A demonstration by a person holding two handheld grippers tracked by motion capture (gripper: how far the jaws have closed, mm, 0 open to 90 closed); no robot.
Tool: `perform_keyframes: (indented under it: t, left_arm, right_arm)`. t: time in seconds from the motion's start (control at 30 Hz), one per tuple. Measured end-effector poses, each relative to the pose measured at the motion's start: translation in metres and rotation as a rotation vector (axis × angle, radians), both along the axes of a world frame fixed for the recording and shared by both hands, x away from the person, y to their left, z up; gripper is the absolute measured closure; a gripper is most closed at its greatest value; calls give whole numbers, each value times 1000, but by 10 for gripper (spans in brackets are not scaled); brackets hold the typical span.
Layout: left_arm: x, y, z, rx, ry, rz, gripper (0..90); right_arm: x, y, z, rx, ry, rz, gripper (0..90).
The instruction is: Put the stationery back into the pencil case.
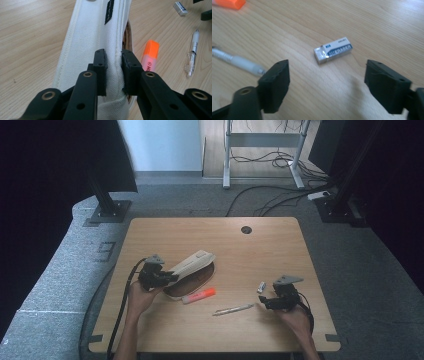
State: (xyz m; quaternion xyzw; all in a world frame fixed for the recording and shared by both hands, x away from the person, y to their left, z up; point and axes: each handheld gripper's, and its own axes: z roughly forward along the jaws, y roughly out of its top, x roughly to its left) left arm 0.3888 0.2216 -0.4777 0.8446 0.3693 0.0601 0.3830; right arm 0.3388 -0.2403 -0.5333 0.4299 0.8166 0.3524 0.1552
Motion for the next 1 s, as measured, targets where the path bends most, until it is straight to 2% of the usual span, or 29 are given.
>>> perform_keyframes:
  t: [0.13, 0.27, 0.67, 0.8, 0.83, 0.9, 1.0]
  left_arm:
    - [0, 0, 0, 2, -1, 0, 756]
    - [0, -1, 0, 4, -1, -5, 756]
    - [-1, -2, -1, 3, 1, -14, 753]
    - [-1, -2, -1, 4, 1, -17, 752]
    - [-1, -3, -1, 4, 1, -17, 752]
    - [-1, -3, -1, 3, 1, -18, 752]
    - [-1, -3, -1, 6, 0, -17, 752]
  right_arm:
    - [7, 7, 0, 17, 5, 2, 347]
    - [14, 11, -2, 15, 10, -23, 403]
    - [30, 21, -7, -12, 26, -86, 481]
    - [30, 21, -8, -28, 24, -91, 536]
    - [29, 19, -8, -29, 21, -89, 578]
    - [29, 19, -8, -31, 19, -90, 594]
    - [28, 15, -7, -33, 18, -96, 664]
